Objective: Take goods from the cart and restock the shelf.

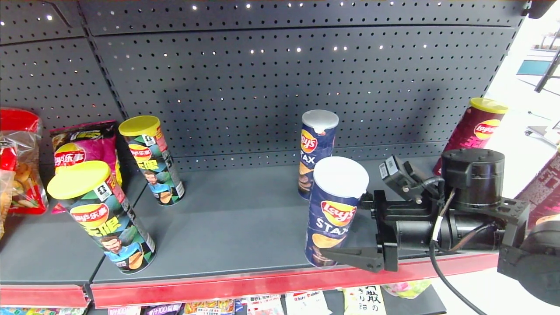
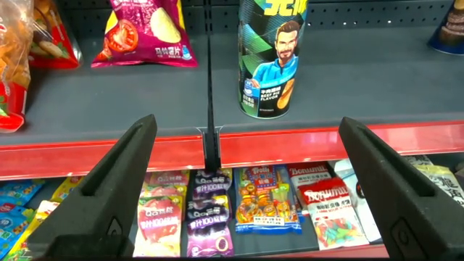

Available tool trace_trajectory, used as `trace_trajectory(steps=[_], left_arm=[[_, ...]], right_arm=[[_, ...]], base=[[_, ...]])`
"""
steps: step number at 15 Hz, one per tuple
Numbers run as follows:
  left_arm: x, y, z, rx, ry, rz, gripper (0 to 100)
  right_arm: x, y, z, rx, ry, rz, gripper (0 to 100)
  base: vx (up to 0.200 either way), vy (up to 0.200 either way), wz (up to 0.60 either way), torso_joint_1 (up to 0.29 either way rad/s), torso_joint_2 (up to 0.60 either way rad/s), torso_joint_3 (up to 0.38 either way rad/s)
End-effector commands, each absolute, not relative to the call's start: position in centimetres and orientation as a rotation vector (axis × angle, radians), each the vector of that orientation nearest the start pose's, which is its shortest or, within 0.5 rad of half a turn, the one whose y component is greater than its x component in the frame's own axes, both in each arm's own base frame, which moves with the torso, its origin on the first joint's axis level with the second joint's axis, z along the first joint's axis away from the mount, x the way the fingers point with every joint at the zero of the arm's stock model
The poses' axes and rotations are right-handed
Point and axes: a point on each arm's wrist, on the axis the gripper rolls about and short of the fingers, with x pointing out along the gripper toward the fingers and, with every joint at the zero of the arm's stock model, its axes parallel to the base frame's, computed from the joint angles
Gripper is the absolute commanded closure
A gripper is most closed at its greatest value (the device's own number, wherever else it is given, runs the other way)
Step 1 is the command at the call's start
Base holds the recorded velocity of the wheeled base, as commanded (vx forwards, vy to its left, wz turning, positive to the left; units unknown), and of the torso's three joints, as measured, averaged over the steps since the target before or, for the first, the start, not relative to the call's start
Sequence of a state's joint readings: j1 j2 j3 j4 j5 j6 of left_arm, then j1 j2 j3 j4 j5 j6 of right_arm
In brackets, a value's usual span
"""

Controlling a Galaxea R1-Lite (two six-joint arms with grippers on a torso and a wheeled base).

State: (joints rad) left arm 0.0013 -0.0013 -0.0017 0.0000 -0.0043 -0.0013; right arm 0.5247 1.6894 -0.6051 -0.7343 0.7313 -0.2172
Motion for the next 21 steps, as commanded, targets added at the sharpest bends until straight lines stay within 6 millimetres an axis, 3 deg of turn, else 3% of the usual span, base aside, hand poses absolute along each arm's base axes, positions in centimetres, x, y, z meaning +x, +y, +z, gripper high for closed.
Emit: trace_trajectory(steps=[1, 10, 11, 21], left_arm=[[-2.3, 0.0, 7.6, -0.002, -0.002, -0.003, 0], [-2.3, 0.0, 7.6, -0.002, -0.002, -0.003, 0], [-2.3, 0.0, 7.6, -0.002, -0.002, -0.003, 0], [-2.3, 0.0, 7.6, -0.002, -0.002, -0.003, 0]], right_arm=[[23.2, 15.5, 14.4, -0.148, 0.241, 1.288, 0], [24.4, 16.8, 13.3, -0.153, 0.260, 1.306, 0], [24.6, 16.9, 13.4, -0.154, 0.251, 1.305, 100], [24.8, 17.1, 13.5, -0.194, 0.210, 1.309, 100]], base=[[0.000, 0.000, 0.00, 0.000, 0.00, 0.000], [0.000, 0.000, 0.00, 0.000, 0.00, 0.000], [0.000, 0.000, 0.00, 0.000, 0.00, 0.000], [0.000, 0.000, 0.00, 0.000, 0.00, 0.000]])
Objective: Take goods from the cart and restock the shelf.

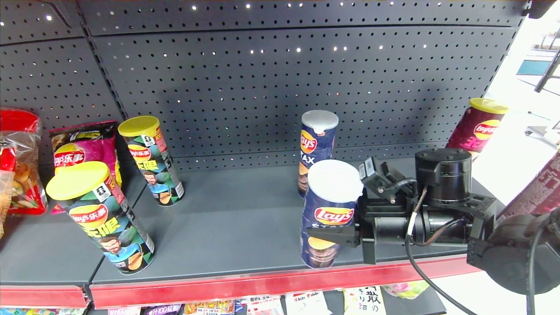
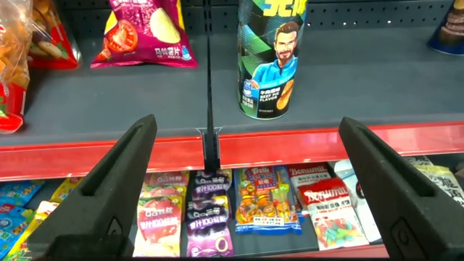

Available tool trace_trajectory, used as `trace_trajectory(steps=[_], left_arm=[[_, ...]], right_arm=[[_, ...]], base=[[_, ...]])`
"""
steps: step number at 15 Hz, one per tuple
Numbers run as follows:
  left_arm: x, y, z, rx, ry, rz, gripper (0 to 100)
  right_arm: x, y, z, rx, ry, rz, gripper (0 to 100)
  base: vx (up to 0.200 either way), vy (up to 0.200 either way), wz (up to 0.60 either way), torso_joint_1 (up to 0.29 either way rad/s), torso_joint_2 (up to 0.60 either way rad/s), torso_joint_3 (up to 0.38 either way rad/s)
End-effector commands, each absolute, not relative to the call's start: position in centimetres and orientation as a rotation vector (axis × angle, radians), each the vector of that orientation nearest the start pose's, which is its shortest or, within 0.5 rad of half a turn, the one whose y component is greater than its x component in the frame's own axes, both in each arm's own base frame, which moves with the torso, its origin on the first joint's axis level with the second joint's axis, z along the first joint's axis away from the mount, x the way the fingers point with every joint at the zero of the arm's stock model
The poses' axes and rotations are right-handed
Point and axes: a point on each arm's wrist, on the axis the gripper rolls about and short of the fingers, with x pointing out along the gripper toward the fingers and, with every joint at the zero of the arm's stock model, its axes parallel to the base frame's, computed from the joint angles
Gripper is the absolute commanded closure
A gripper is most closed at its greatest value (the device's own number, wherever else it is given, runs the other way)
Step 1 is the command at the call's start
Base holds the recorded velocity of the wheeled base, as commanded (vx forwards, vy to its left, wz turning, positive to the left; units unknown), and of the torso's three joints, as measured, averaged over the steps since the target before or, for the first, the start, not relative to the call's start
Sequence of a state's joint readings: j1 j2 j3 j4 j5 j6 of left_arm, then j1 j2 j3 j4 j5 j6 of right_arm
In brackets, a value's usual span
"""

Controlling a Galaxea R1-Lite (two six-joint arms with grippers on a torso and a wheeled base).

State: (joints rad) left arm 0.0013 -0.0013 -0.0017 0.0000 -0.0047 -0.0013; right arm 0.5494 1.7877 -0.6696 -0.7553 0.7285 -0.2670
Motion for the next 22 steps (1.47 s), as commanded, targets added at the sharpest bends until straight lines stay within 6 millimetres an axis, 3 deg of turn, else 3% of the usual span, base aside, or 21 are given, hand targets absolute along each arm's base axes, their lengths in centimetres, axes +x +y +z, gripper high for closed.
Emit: trace_trajectory(steps=[1, 7, 15, 22], left_arm=[[-2.3, 0.0, 7.6, -0.002, -0.002, -0.003, 0], [-2.3, 0.0, 7.6, -0.002, -0.002, -0.003, 0], [-2.3, 0.0, 7.6, -0.002, -0.002, -0.003, 0], [-2.3, 0.0, 7.6, -0.002, -0.002, -0.003, 0]], right_arm=[[24.8, 17.2, 13.3, -0.192, 0.216, 1.321, 100], [26.3, 17.2, 14.0, -0.186, 0.178, 1.336, 100], [25.9, 16.6, 13.8, -0.200, 0.167, 1.366, 100], [25.6, 17.0, 13.7, -0.243, 0.194, 1.230, 100]], base=[[0.000, 0.000, 0.00, 0.000, 0.00, 0.000], [0.000, 0.000, 0.00, 0.000, 0.00, 0.000], [0.000, 0.000, 0.00, 0.000, 0.00, 0.000], [0.000, 0.000, 0.00, 0.000, 0.00, 0.000]])
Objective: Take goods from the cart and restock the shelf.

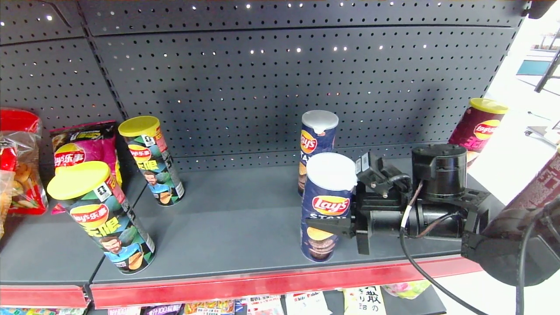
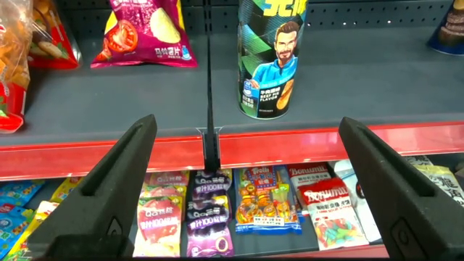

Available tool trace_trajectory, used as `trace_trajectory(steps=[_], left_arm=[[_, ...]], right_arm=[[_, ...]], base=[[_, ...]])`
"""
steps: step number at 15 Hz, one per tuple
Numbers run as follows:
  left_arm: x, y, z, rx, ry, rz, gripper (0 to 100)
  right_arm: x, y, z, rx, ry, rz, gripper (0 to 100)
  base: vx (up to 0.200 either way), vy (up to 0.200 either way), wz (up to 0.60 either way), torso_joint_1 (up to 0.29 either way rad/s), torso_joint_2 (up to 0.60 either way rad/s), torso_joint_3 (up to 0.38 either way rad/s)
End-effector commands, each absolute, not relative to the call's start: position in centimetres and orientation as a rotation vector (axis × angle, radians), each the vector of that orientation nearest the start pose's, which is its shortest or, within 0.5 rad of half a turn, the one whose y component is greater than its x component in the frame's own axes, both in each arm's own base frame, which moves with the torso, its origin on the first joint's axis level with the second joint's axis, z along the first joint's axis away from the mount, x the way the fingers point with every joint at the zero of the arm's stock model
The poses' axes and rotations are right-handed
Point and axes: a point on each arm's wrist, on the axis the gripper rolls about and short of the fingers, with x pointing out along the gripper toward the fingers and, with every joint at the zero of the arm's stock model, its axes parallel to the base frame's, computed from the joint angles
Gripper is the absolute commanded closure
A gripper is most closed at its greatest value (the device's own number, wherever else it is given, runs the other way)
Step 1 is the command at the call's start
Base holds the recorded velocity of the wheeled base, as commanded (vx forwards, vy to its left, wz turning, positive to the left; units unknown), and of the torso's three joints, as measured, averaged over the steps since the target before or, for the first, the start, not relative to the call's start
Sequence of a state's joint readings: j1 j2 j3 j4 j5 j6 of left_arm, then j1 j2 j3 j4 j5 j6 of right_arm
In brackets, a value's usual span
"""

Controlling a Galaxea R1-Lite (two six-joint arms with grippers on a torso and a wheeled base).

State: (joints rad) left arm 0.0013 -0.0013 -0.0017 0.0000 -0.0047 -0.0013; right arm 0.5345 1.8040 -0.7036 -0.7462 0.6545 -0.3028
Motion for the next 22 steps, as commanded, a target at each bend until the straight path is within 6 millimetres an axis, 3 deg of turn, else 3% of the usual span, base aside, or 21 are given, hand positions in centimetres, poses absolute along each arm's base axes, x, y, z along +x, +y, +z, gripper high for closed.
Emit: trace_trajectory(steps=[1, 9, 18, 19, 22], left_arm=[[-2.3, 0.0, 7.6, -0.002, -0.002, -0.003, 0], [-2.3, 0.0, 7.6, -0.002, -0.002, -0.003, 0], [-2.3, 0.0, 7.6, -0.002, -0.002, -0.003, 0], [-2.3, 0.0, 7.6, -0.002, -0.002, -0.003, 0], [-2.3, 0.0, 7.6, -0.002, -0.002, -0.003, 0]], right_arm=[[25.5, 17.0, 13.7, -0.245, 0.197, 1.213, 100], [23.7, 17.0, 13.5, -0.231, 0.226, 1.239, 100], [23.6, 17.2, 13.4, -0.233, 0.230, 1.238, 100], [23.7, 17.2, 13.4, -0.234, 0.230, 1.237, 0], [23.6, 17.1, 13.5, -0.230, 0.228, 1.236, 0]], base=[[0.000, 0.000, 0.00, 0.000, 0.00, 0.000], [0.000, 0.000, 0.00, 0.000, 0.00, 0.000], [0.000, 0.000, 0.00, 0.000, 0.00, 0.000], [0.000, 0.000, 0.00, 0.000, 0.00, 0.000], [0.000, 0.000, 0.00, 0.000, 0.00, 0.000]])
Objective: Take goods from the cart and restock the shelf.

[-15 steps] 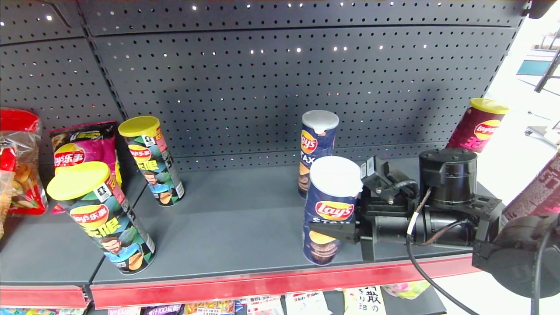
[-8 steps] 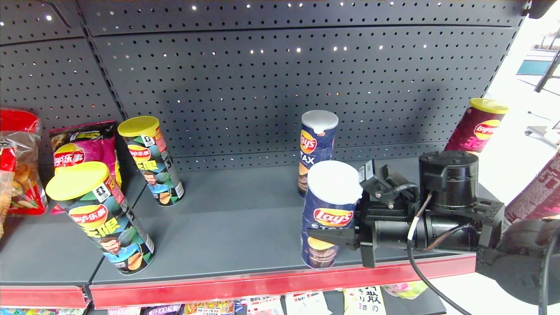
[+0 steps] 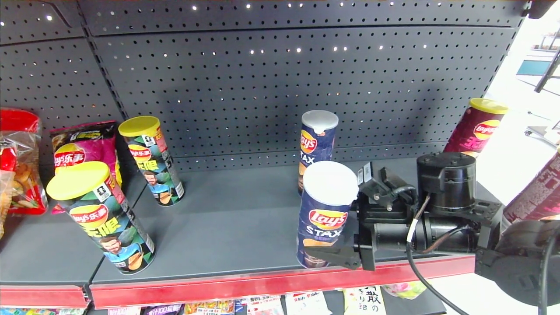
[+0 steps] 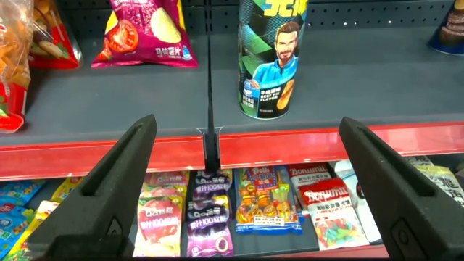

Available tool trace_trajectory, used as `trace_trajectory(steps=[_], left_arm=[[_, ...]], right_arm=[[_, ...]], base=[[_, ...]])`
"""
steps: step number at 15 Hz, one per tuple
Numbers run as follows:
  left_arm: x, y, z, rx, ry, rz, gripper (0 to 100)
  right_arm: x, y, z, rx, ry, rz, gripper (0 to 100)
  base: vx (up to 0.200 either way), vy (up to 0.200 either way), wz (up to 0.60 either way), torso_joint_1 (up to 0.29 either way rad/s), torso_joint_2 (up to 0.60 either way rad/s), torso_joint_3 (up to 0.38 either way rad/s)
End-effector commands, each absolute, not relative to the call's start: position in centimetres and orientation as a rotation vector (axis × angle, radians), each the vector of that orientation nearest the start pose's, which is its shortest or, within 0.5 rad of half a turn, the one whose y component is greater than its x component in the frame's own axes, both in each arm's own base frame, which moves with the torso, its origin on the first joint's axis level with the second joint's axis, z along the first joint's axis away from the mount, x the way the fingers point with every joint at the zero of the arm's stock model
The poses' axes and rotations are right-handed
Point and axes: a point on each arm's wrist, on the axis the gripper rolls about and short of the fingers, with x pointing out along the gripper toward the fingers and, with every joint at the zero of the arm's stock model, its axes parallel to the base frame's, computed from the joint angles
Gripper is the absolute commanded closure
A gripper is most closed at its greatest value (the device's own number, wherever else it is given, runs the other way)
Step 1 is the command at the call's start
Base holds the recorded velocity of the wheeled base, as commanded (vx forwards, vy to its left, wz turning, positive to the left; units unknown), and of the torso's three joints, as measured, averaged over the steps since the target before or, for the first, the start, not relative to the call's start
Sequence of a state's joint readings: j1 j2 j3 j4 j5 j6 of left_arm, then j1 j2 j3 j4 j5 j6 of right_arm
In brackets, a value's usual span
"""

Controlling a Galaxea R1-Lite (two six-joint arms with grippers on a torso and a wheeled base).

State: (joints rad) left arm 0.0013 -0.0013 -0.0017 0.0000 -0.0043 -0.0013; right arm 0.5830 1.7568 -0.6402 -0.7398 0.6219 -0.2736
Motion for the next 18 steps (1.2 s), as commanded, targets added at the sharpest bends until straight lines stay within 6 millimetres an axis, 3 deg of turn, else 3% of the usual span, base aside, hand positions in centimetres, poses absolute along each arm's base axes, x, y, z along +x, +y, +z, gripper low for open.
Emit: trace_trajectory(steps=[1, 5, 13, 18], left_arm=[[-2.3, 0.0, 7.6, -0.002, -0.002, -0.003, 0], [-2.3, 0.0, 7.6, -0.002, -0.002, -0.003, 0], [-2.3, 0.0, 7.6, -0.002, -0.002, -0.003, 0], [-2.3, 0.0, 7.6, -0.002, -0.002, -0.003, 0]], right_arm=[[23.6, 17.1, 13.7, -0.230, 0.223, 1.237, 0], [23.1, 16.5, 13.9, -0.228, 0.219, 1.227, 0], [21.2, 11.3, 13.0, -0.179, 0.303, 1.086, 0], [18.0, 8.0, 13.3, -0.145, 0.347, 0.976, 0]], base=[[0.000, 0.000, 0.00, 0.000, 0.00, 0.000], [0.000, 0.000, 0.00, 0.000, 0.00, 0.000], [0.000, 0.000, 0.00, 0.000, 0.00, 0.000], [0.000, 0.000, 0.00, 0.000, 0.00, 0.000]])
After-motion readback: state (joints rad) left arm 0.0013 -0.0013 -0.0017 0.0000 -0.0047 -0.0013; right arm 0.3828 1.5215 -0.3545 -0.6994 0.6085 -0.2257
